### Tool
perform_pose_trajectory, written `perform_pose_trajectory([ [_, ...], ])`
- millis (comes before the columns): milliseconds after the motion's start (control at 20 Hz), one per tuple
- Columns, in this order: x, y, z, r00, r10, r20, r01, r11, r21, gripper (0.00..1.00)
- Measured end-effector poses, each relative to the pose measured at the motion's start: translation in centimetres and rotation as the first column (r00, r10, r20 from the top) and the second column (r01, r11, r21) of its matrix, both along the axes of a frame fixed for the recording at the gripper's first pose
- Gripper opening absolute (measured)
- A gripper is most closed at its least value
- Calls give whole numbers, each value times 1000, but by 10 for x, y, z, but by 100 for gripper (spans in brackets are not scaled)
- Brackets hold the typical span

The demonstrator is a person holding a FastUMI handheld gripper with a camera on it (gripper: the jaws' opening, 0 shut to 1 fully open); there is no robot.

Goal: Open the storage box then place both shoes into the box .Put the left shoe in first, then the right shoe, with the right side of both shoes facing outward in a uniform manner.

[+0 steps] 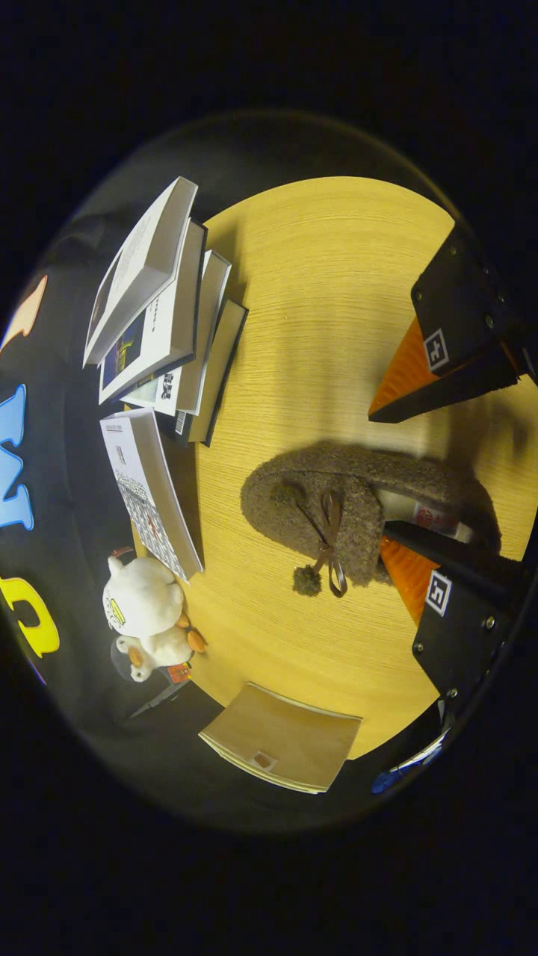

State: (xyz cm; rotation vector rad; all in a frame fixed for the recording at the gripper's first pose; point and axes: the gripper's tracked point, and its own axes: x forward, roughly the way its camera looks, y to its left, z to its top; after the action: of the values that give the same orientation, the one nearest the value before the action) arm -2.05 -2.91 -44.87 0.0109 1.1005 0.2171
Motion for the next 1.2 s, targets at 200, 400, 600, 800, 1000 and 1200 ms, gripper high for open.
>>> perform_pose_trajectory([
  [200,6,-5,-13,997,-65,-35,65,998,6,24],
  [400,2,-1,18,998,-59,-16,59,998,7,0],
  [600,7,37,75,999,-41,24,39,996,78,0],
  [800,20,103,134,995,37,90,-51,987,149,0],
  [1000,29,186,170,981,148,128,-173,963,207,0],
  [1200,25,268,195,954,257,154,-288,928,234,0],
])
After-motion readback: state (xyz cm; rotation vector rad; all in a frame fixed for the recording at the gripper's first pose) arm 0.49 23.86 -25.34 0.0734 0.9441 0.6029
